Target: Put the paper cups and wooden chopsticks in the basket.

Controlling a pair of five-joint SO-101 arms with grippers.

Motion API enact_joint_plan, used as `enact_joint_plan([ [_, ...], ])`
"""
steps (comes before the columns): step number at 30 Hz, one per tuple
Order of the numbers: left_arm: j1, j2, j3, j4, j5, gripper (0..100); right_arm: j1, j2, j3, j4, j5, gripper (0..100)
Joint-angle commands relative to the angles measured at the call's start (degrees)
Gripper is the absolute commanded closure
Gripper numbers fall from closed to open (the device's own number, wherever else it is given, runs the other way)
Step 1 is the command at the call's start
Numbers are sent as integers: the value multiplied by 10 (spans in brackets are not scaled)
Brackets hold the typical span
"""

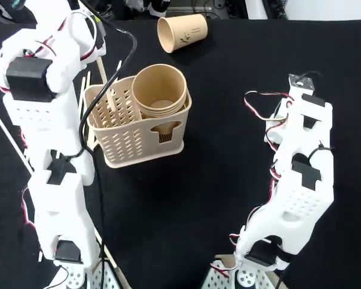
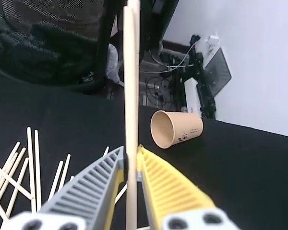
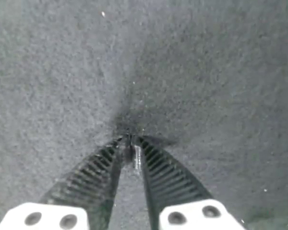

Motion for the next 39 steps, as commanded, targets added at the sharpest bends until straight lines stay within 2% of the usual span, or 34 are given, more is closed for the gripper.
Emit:
enact_joint_plan([
  [1, 8, -48, 74, 3, -1, 972, -22, -12, 4, -6, 3, 987],
  [7, 4, -212, 271, 0, 0, 972, -22, -12, 4, -6, 4, 987],
  [12, 5, -365, 340, -4, -2, 972, -22, -12, 4, -6, 4, 987],
  [18, 7, -479, 464, -82, -3, 972, -22, -12, 4, -5, 4, 987],
  [23, 6, -570, 713, -241, -3, 972, -22, -12, 4, -5, 4, 987],
  [28, 27, -712, 1018, -504, -50, 972, -22, -12, 4, -5, 4, 987],
  [31, 37, -766, 1152, -631, -63, 972, -22, -12, 4, -6, 4, 987],
  [34, 37, -782, 1222, -703, -66, 972, -22, -12, 4, -6, 4, 987],
  [39, 33, -787, 1289, -757, -63, 972, -22, -12, 4, -6, 4, 987],
])
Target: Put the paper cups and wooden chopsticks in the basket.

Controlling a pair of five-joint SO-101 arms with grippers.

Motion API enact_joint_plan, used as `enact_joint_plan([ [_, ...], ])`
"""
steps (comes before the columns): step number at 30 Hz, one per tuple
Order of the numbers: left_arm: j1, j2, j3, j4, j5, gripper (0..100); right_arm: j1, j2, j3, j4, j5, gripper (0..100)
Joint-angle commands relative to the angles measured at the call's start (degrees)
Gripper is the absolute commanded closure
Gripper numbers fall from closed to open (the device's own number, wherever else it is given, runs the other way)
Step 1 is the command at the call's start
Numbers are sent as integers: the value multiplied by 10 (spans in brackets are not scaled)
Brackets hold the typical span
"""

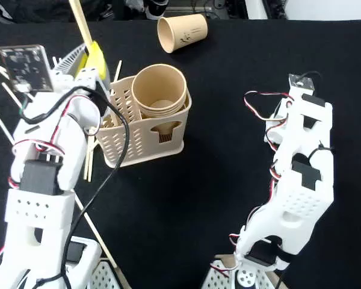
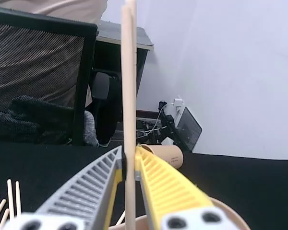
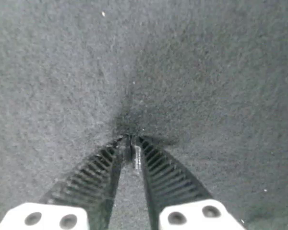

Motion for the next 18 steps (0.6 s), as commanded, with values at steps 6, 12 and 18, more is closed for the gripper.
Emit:
enact_joint_plan([
  [6, 3, -19, 65, -93, -3, 972, -22, -12, 4, -6, 4, 987],
  [12, 0, -19, 73, -93, -6, 967, -22, -12, 4, -6, 4, 987],
  [18, 6, -19, 46, 40, -49, 745, -22, -12, 4, -6, 4, 987],
])
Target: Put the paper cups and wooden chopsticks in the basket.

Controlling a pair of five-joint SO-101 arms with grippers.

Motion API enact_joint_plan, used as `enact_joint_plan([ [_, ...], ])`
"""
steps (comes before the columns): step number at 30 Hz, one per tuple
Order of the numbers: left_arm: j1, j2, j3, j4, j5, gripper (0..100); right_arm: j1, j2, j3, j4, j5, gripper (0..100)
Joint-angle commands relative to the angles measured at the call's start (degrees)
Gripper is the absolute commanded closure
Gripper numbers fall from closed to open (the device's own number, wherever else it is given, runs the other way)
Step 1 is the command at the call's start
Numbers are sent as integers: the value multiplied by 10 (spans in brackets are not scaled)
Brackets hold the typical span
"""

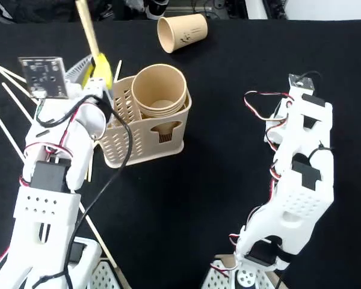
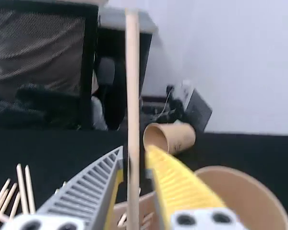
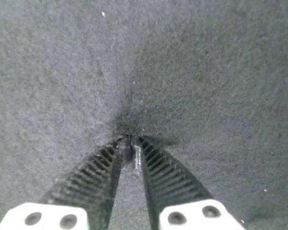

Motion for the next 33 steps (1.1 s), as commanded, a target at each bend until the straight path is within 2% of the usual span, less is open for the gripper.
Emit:
enact_joint_plan([
  [1, 5, -14, -46, 76, -2, 732, -22, -12, 4, -6, 4, 987],
  [6, -48, -6, -153, 225, 44, 739, -22, -12, 4, -6, 4, 987],
  [11, -153, -6, -252, 375, 87, 737, -22, -12, 4, -6, 4, 987],
  [14, -222, -2, -269, 396, 86, 736, -22, -12, 4, -6, 4, 987],
  [17, -262, 50, -275, 398, 83, 735, -22, -12, 4, -6, 4, 987],
  [20, -267, 159, -297, 398, 66, 731, -22, -12, 4, -6, 4, 987],
  [24, -268, 360, -398, 411, 62, 728, -22, -12, 4, -6, 4, 987],
  [29, -271, 609, -620, 514, 62, 728, -22, -12, 4, -6, 5, 987],
  [33, -305, 779, -820, 593, 79, 728, -18, -13, 4, -6, 6, 987],
])
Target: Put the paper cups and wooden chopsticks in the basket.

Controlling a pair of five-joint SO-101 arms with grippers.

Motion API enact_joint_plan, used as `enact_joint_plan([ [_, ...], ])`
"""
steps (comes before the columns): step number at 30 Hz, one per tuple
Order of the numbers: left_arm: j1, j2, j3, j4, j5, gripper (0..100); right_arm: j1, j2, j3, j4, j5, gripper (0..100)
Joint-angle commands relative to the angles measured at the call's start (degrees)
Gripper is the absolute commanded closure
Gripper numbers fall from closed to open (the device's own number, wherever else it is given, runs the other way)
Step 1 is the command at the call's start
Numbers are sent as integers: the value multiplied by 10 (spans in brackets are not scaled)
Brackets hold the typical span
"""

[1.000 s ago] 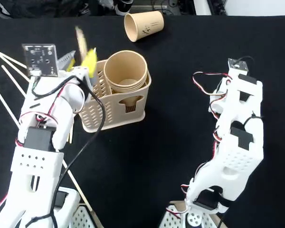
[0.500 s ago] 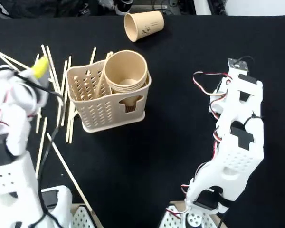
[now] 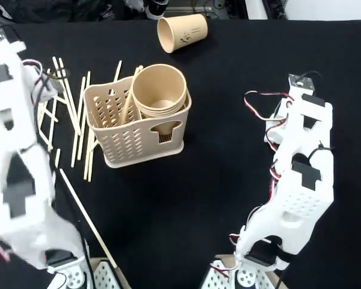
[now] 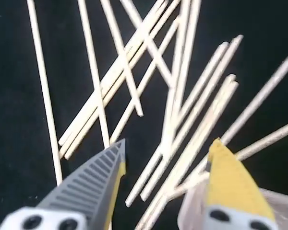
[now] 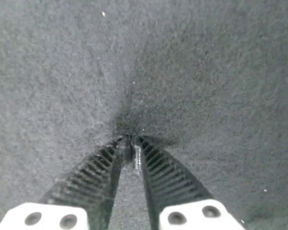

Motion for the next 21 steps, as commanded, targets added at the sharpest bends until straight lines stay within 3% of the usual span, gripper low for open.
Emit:
enact_joint_plan([
  [1, -39, 143, -225, 62, 7, 728, -16, -13, 4, -6, 4, 987],
  [10, -84, 440, -604, 87, -105, 728, -16, -13, 4, -6, 3, 987],
  [14, -83, 527, -667, 76, -128, 727, -16, -13, 4, -6, 4, 987],
  [21, -84, 595, -639, 54, -134, 729, -16, -13, 4, -6, 4, 987],
])
